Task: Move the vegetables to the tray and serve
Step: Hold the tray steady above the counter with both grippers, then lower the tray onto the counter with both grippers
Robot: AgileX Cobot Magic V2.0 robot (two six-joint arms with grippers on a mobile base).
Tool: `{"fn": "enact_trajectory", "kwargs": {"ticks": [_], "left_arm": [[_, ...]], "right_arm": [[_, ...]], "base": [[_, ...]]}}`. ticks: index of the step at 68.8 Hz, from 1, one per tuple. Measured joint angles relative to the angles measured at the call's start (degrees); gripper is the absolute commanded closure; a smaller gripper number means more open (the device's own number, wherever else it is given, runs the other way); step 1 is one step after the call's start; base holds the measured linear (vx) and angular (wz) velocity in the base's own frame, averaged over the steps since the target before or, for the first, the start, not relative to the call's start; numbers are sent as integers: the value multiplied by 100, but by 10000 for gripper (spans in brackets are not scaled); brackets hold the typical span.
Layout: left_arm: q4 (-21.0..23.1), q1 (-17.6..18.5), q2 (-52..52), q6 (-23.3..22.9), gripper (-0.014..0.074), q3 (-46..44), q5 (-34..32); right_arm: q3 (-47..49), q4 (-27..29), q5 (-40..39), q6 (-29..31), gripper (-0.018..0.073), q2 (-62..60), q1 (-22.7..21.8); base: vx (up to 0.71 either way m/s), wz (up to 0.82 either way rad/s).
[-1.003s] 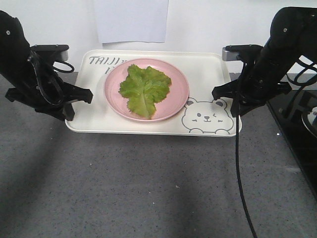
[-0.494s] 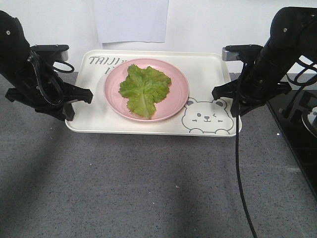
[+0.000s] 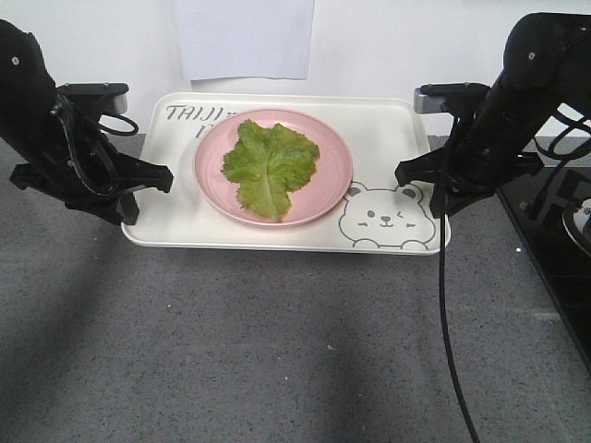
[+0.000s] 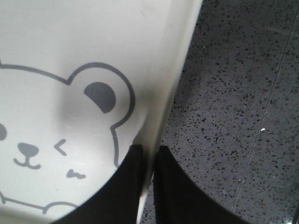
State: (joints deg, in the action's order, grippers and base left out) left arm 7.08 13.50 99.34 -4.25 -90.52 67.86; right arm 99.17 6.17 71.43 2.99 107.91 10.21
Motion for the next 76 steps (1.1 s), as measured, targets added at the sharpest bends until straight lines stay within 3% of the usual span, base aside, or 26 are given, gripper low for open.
{"fn": "enact_trajectory", "kwargs": {"ticks": [42, 76], "left_arm": [[-12, 0, 0, 0, 603, 0, -134], [-366, 0, 318, 0, 603, 0, -31]], "right_arm": [[0, -2, -76, 0, 564, 0, 0], [0, 39, -241, 124, 564, 207, 128]], "base": [[0, 0], [0, 0]]}}
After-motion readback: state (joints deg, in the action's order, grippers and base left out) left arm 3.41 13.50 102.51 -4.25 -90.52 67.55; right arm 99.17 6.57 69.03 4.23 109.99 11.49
